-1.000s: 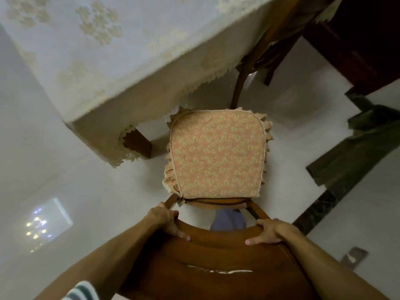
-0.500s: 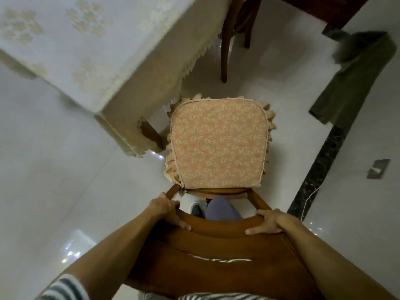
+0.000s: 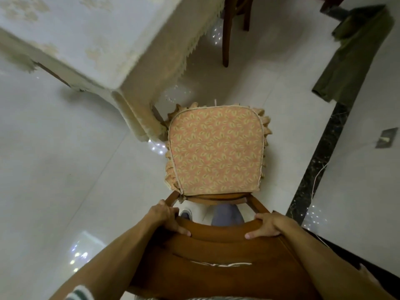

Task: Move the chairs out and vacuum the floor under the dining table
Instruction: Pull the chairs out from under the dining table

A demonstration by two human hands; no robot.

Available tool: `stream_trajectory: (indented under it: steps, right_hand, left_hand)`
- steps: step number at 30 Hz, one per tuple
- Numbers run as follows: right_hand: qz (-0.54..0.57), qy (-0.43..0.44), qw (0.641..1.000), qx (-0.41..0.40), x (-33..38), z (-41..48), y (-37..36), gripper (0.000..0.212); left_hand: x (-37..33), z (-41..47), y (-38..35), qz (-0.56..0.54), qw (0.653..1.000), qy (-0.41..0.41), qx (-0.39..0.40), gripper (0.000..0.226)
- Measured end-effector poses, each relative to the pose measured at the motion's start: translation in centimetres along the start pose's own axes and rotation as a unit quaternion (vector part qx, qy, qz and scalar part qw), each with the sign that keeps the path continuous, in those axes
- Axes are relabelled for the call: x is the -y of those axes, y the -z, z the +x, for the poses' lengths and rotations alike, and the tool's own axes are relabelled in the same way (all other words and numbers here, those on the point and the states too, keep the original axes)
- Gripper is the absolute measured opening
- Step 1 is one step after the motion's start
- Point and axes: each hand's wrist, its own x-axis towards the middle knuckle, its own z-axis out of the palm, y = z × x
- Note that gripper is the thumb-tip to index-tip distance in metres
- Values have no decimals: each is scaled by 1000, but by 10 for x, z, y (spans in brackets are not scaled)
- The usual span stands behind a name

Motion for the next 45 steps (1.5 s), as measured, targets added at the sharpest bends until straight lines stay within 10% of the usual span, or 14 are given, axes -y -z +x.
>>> stream_trajectory:
  steps: [13, 36, 45]
  right_hand:
    - [95, 19, 995, 10, 101, 22, -122, 117]
    - [104, 26, 994, 12, 105, 39, -132, 106]
    - [287, 165, 886, -325, 85, -50, -58, 77]
  left_hand:
    - [105, -3, -60, 54, 998, 17, 0, 104]
    - [108, 15, -86, 80, 997, 5, -19, 103]
    - [76, -50, -11, 1, 935, -129, -330, 87]
